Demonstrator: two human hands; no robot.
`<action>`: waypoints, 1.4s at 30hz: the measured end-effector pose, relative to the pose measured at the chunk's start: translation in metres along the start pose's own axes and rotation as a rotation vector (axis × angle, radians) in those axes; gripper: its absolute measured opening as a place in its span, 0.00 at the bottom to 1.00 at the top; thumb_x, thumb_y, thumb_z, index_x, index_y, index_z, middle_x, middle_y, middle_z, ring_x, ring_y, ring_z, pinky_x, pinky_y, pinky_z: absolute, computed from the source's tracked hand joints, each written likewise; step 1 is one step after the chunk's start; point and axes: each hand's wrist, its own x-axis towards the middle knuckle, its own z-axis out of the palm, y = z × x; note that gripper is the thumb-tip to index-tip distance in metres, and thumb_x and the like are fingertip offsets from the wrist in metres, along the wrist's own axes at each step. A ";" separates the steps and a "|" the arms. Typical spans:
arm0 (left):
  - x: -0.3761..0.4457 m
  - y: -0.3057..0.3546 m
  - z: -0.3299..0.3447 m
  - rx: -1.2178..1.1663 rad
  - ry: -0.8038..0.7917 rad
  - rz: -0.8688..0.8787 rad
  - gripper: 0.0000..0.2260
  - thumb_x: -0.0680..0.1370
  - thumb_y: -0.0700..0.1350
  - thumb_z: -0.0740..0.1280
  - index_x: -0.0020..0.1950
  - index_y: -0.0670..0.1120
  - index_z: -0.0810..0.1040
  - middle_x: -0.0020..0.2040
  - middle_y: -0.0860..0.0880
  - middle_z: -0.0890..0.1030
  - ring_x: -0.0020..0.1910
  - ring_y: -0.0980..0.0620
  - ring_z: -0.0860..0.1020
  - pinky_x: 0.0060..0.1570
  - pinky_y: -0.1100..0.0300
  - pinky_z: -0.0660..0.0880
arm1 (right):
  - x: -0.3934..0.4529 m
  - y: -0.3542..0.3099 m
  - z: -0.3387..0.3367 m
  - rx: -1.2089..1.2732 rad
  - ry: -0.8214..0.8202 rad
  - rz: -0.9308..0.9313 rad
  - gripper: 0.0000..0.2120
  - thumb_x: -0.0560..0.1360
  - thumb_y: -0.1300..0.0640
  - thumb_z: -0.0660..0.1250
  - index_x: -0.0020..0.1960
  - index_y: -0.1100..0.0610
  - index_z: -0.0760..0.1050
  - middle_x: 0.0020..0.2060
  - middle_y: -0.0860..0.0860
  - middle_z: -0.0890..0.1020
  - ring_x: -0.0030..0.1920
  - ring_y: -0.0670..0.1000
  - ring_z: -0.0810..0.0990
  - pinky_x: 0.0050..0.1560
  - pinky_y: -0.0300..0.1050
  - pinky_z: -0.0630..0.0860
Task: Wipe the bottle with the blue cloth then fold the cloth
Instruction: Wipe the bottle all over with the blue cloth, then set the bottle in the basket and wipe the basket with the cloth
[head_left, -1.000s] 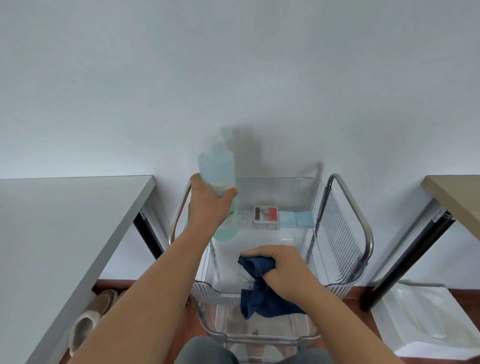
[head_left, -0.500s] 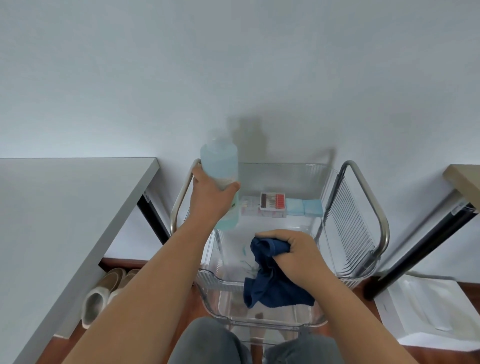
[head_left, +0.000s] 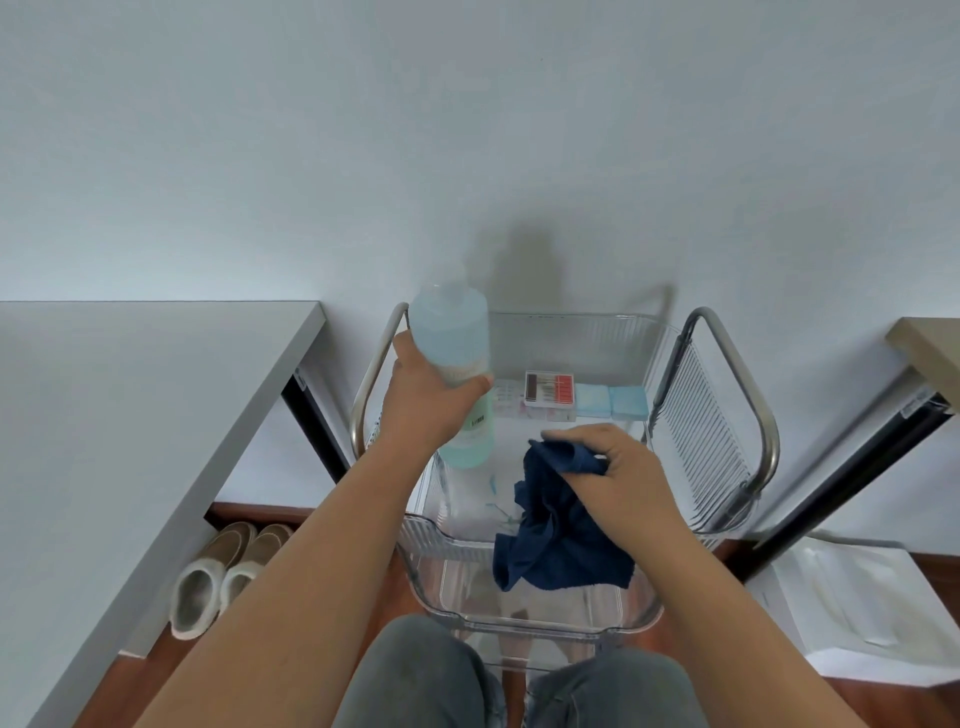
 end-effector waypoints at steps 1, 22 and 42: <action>-0.002 -0.001 -0.001 -0.001 0.005 -0.003 0.39 0.66 0.57 0.77 0.69 0.52 0.58 0.62 0.51 0.75 0.54 0.50 0.73 0.47 0.55 0.69 | 0.001 -0.002 -0.003 -0.012 0.041 -0.005 0.15 0.72 0.61 0.73 0.49 0.41 0.81 0.49 0.44 0.79 0.48 0.35 0.76 0.44 0.23 0.71; -0.051 0.122 -0.036 -0.320 -0.703 0.467 0.16 0.79 0.49 0.67 0.63 0.43 0.78 0.59 0.42 0.82 0.60 0.44 0.79 0.63 0.43 0.75 | 0.047 -0.134 -0.109 0.637 -0.392 -0.385 0.05 0.79 0.60 0.62 0.46 0.55 0.76 0.39 0.48 0.80 0.42 0.49 0.78 0.46 0.42 0.75; 0.002 0.136 -0.106 0.427 -0.645 0.437 0.09 0.72 0.54 0.75 0.43 0.49 0.84 0.40 0.51 0.85 0.42 0.50 0.83 0.43 0.55 0.78 | 0.071 -0.141 -0.155 -0.220 -0.110 -0.253 0.20 0.72 0.65 0.72 0.56 0.43 0.78 0.45 0.49 0.85 0.45 0.44 0.84 0.45 0.37 0.79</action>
